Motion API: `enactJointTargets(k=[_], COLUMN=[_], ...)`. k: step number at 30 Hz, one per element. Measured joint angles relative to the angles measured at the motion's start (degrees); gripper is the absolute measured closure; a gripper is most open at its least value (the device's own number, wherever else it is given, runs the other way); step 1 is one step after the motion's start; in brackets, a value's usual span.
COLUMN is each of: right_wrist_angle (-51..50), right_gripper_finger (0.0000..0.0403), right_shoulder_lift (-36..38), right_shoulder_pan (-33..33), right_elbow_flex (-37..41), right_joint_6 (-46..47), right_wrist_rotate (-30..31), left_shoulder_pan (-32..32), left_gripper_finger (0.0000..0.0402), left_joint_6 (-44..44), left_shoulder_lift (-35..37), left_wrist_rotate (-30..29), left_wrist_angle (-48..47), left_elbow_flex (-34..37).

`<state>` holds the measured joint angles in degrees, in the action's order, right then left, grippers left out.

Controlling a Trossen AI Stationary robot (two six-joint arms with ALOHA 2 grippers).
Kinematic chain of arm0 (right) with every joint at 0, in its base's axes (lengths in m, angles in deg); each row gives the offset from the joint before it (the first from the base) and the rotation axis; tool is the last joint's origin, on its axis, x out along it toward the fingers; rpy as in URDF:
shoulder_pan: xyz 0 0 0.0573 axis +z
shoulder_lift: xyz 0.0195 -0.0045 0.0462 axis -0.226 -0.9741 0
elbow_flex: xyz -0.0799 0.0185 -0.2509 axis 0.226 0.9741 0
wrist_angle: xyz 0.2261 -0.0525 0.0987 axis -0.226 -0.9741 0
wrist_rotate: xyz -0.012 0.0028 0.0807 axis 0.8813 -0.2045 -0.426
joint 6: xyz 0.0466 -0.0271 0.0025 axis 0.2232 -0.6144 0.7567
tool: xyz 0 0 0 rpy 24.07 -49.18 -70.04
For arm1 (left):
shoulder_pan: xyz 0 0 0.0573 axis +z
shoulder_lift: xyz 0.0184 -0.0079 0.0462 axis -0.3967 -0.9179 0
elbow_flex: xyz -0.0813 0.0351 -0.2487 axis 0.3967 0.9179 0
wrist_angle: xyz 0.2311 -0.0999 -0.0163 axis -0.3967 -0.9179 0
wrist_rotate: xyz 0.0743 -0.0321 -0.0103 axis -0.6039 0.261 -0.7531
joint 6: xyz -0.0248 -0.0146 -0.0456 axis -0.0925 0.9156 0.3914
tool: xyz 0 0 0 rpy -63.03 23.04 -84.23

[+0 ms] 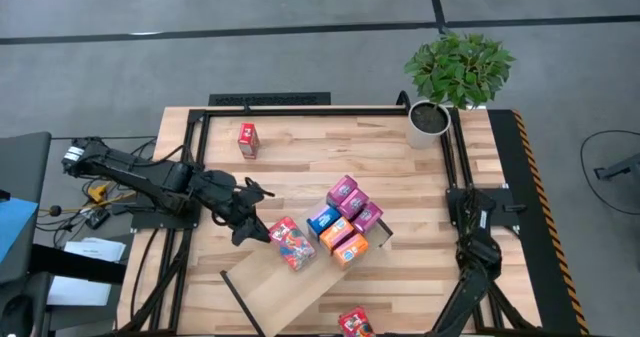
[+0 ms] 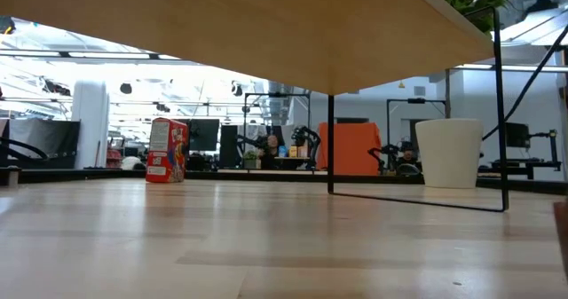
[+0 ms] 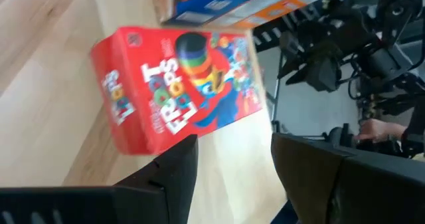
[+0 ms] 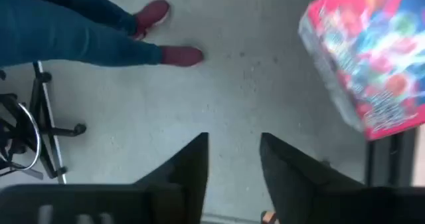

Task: Stack cereal on shelf
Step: Remove the cereal box from the shelf

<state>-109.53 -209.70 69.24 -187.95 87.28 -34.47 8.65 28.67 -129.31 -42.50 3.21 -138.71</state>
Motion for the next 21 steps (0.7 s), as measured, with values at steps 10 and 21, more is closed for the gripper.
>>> enactJointTargets(k=[10, 21], right_wrist_angle=[-16.09, -31.81], right_gripper_finger=[0.0383, 0.0350], right_shoulder_lift=[-2.75, 1.80], right_shoulder_pan=[-5.16, -6.81], right_elbow_flex=[-0.05, -0.04], right_joint_6=[-1.81, 8.58], right_wrist_rotate=[19.96, 31.06], left_shoulder_pan=[0.69, 1.57], left_gripper_finger=[0.0221, 0.0221], left_joint_6=[0.36, -1.66], left_shoulder_lift=[0.13, 2.28], left_wrist_rotate=[0.41, 1.72], left_wrist_angle=[-0.84, -3.08], left_elbow_flex=[0.00, 0.07])
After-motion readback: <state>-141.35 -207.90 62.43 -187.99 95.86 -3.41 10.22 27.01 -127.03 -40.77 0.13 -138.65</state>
